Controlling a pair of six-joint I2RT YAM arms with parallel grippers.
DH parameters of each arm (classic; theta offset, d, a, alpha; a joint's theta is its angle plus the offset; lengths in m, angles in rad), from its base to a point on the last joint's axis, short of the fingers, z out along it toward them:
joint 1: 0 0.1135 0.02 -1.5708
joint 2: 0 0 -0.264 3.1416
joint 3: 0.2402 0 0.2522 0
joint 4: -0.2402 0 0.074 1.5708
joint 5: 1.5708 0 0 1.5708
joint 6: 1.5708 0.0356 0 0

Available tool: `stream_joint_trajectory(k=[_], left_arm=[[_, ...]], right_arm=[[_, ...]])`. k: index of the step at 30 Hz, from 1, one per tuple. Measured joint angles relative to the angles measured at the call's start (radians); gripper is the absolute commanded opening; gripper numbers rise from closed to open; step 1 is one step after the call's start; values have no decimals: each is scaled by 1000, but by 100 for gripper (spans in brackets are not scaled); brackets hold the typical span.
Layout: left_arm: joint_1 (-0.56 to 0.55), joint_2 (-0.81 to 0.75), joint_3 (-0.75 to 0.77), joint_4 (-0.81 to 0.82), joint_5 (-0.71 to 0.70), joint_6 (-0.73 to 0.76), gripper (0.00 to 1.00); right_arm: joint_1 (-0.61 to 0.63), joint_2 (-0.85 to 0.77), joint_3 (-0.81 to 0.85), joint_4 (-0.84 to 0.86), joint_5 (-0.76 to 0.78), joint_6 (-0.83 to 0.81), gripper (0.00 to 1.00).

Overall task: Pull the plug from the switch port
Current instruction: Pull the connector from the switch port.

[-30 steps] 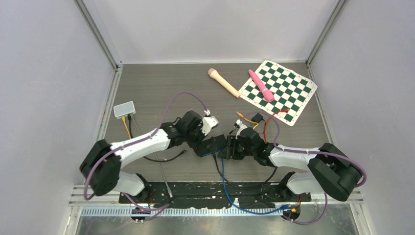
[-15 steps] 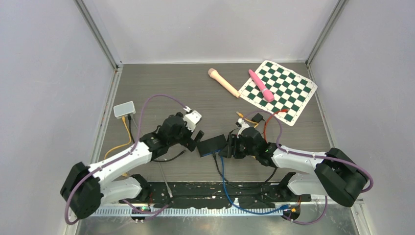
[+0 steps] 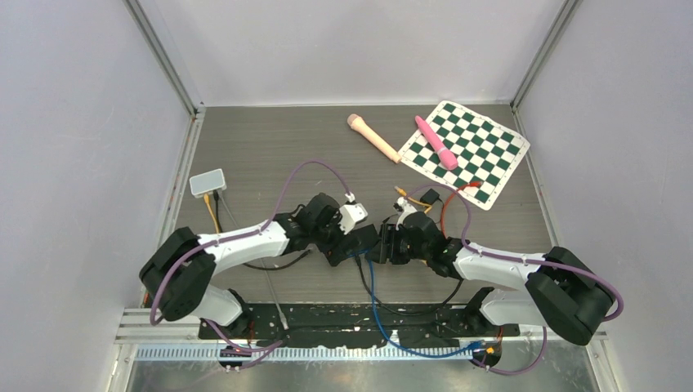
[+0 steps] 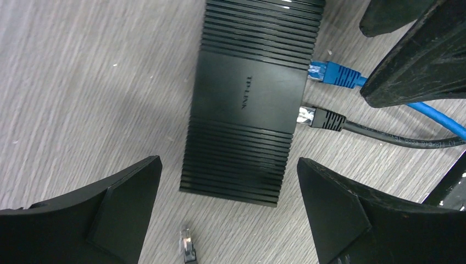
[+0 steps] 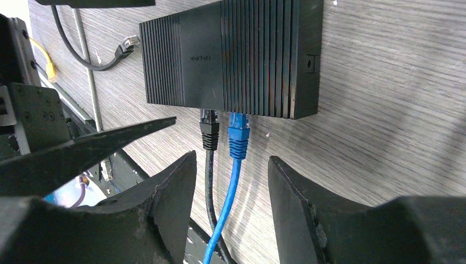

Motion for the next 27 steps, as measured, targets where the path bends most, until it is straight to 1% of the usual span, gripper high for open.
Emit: stream_joint_trajectory(k=[4, 11, 15, 18, 20, 25, 27], left_arm=[[-11, 37, 13, -2, 10, 13, 95], [-13, 87, 35, -27, 11, 19, 88], [-13, 115, 50, -37, 11, 20, 81], [-13, 124, 61, -44, 11, 16, 77], [-13, 125, 62, -44, 10, 16, 72], [-13, 125, 62, -44, 10, 17, 63], [-13, 125, 62, -43, 11, 16, 61]], right_arm=[[0, 1, 0, 0, 0, 0, 57], [0, 27, 0, 1, 0, -3, 57], [0, 37, 0, 5, 0, 2, 55], [0, 38, 0, 24, 0, 8, 55], [0, 41, 0, 36, 0, 12, 54], [0, 67, 0, 58, 0, 28, 49], [0, 75, -6, 78, 2, 47, 47]])
